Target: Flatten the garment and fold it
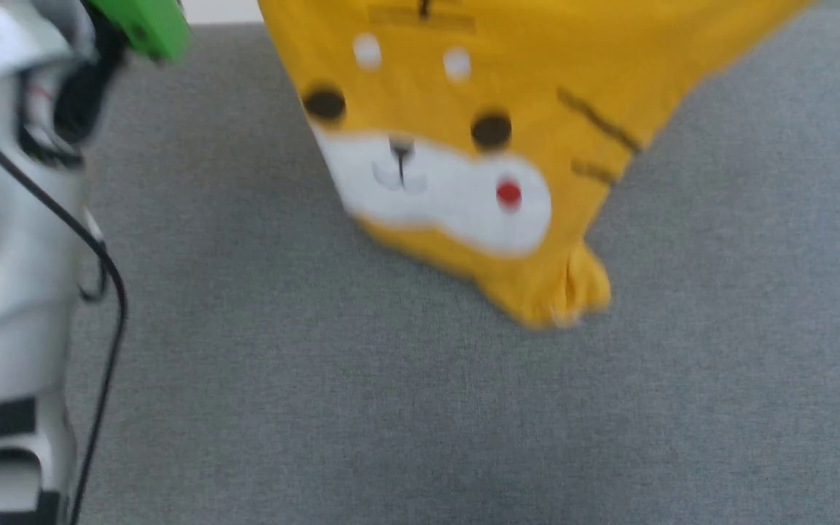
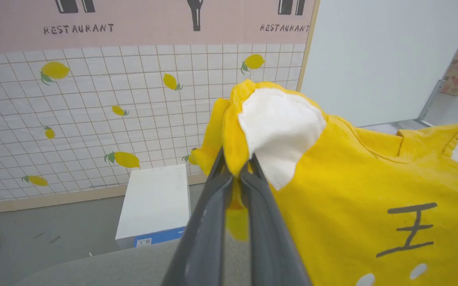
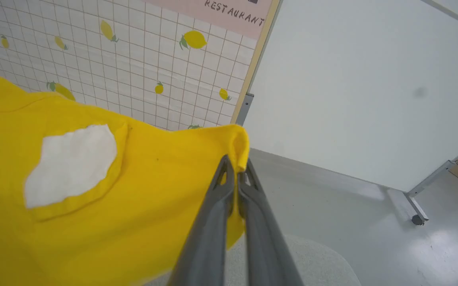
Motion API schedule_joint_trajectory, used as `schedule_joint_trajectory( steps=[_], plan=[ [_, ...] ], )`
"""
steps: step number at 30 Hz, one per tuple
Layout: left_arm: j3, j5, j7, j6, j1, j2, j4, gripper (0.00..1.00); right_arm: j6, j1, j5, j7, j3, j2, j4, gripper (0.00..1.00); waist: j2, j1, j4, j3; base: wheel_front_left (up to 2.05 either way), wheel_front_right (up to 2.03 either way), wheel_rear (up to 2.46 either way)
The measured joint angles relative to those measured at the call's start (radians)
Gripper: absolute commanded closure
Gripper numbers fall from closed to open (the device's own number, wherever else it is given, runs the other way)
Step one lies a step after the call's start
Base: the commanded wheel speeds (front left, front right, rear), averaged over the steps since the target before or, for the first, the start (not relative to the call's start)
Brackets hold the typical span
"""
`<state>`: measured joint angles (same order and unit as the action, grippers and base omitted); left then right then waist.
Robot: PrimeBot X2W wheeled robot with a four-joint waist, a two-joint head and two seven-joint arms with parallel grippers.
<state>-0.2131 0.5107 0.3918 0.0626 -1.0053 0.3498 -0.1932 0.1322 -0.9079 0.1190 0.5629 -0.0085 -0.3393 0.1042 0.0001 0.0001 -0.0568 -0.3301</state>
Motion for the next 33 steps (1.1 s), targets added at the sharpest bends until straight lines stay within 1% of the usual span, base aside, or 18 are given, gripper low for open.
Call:
schedule_joint_trajectory(
  steps=[2,6,7,8,10,11,12,14,18,19,21,24,26,29,33],
  plan=[
    [0.025,-0.011,-0.033,-0.022,-0.076,0.002,-0.01,1.0,0.0,-0.103,-0.016,-0.028,0.007,-0.002,0.03,1.0,0.0,0.0,-0.003,-0.031,0.0,0.0,0.0],
    [0.074,-0.051,-0.14,-0.067,-0.218,0.006,-0.042,1.0,0.0,-0.304,-0.065,-0.121,0.013,0.003,0.105,1.0,0.0,0.0001,-0.01,-0.094,0.0,0.0,0.0],
    [0.084,-0.057,-0.171,-0.075,-0.251,0.006,-0.052,1.0,0.0,-0.351,-0.079,-0.152,0.012,0.008,0.123,1.0,0.0,0.0001,-0.012,-0.109,0.0,0.0,0.0],
    [0.107,-0.063,-0.259,-0.091,-0.317,0.003,-0.079,1.0,0.0,-0.454,-0.125,-0.243,0.0,0.032,0.161,1.0,-0.0001,0.0001,-0.017,-0.146,0.0,0.0,0.0],
    [0.116,-0.064,-0.304,-0.091,-0.342,0.002,-0.098,1.0,0.0,-0.501,-0.144,-0.295,-0.012,0.049,0.184,1.0,-0.0001,0.0001,-0.02,-0.165,0.0,0.0,0.0],
    [0.126,-0.062,-0.346,-0.088,-0.358,-0.002,-0.133,1.0,0.0,-0.548,-0.156,-0.365,-0.028,0.065,0.223,1.0,0.0,0.0,-0.022,-0.187,0.0,0.0,0.0],
    [0.121,-0.061,-0.354,-0.071,-0.348,-0.001,-0.169,1.0,0.0,-0.55,-0.155,-0.398,-0.026,0.065,0.26,1.0,-0.0001,0.0,-0.019,-0.197,0.0,0.0,0.0],
    [0.107,-0.06,-0.352,-0.056,-0.316,0.001,-0.184,1.0,0.0,-0.532,-0.143,-0.405,-0.015,0.063,0.283,1.0,-0.0001,0.0,-0.015,-0.196,0.0,0.0,0.0],
    [0.072,-0.049,-0.315,-0.017,-0.166,0.008,-0.212,1.0,0.0,-0.387,-0.08,-0.405,0.049,0.046,0.318,1.0,-0.0001,0.0,-0.009,-0.176,0.0,0.0,0.0],
    [0.061,-0.038,-0.29,-0.002,-0.114,0.009,-0.216,1.0,0.0,-0.331,-0.054,-0.398,0.07,0.037,0.322,1.0,0.0,0.0,-0.008,-0.168,0.0,0.0,0.0],
    [0.038,-0.022,-0.248,0.013,-0.019,0.009,-0.215,1.0,0.0,-0.229,-0.002,-0.384,0.101,0.022,0.321,1.0,0.0,0.0,-0.006,-0.151,0.0,0.0,0.0],
    [0.014,0.03,-0.173,0.026,0.141,0.008,-0.188,1.0,0.0,-0.061,0.077,-0.351,0.12,-0.003,0.291,1.0,0.0,0.0,-0.002,-0.119,0.0,0.0,0.0],
    [-0.004,0.056,-0.117,0.032,0.259,0.01,-0.155,1.0,0.0,0.07,0.132,-0.316,0.116,-0.008,0.245,1.0,0.0,0.0,0.0,-0.093,0.0,0.0,0.0],
    [-0.021,0.114,-0.049,0.035,0.43,0.007,-0.088,1.0,0.0,0.26,0.185,-0.267,0.087,-0.01,0.156,1.0,-0.0001,-0.0001,0.004,-0.053,0.0,0.0,0.0],
    [-0.035,0.183,0.022,0.033,0.633,0.004,0.005,1.0,0.0,0.497,0.209,-0.198,0.021,0.0,0.039,1.0,0.0,-0.0001,0.009,0.003,0.0,0.0,0.0]
  ],
)
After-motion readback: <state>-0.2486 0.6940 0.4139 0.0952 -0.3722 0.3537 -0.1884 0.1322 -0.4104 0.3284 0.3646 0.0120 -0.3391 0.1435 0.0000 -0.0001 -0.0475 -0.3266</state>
